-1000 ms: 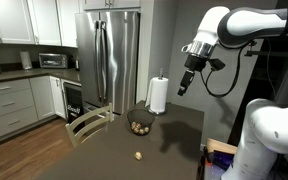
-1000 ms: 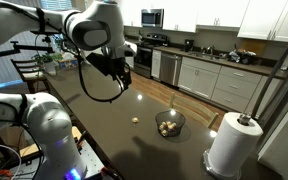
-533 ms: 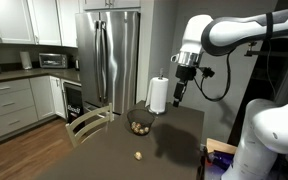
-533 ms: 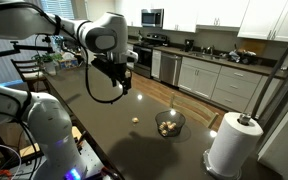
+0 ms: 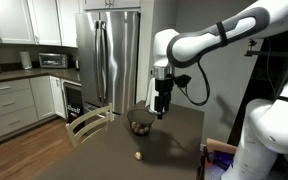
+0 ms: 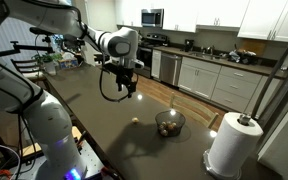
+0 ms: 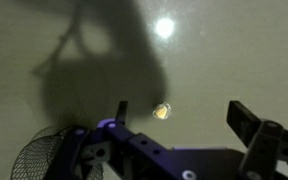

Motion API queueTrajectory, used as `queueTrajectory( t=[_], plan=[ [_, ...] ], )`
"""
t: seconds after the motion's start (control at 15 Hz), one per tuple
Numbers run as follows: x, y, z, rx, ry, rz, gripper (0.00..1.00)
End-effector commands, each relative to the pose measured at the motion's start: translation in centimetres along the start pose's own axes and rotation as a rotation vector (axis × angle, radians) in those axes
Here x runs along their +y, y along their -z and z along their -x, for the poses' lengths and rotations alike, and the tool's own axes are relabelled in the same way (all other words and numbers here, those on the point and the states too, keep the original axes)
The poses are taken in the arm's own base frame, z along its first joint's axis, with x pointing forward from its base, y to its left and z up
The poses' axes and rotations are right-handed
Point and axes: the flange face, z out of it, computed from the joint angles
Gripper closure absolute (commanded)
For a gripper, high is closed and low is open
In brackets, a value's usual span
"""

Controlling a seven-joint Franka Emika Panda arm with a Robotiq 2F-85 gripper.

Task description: Take the yellow object from the countertop and put it in the black basket

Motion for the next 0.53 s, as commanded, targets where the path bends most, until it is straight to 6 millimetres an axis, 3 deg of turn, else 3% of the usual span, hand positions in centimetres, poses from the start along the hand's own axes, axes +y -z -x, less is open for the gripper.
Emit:
queueTrajectory(
  t=[0.0, 0.47],
  plan=[
    [-0.8, -1.2, -4.6, -0.016, -0.03, 0.034, 0.0],
    [0.7, -4.4, -8.8, -0.002, -0.028, 0.012, 0.0]
  ],
)
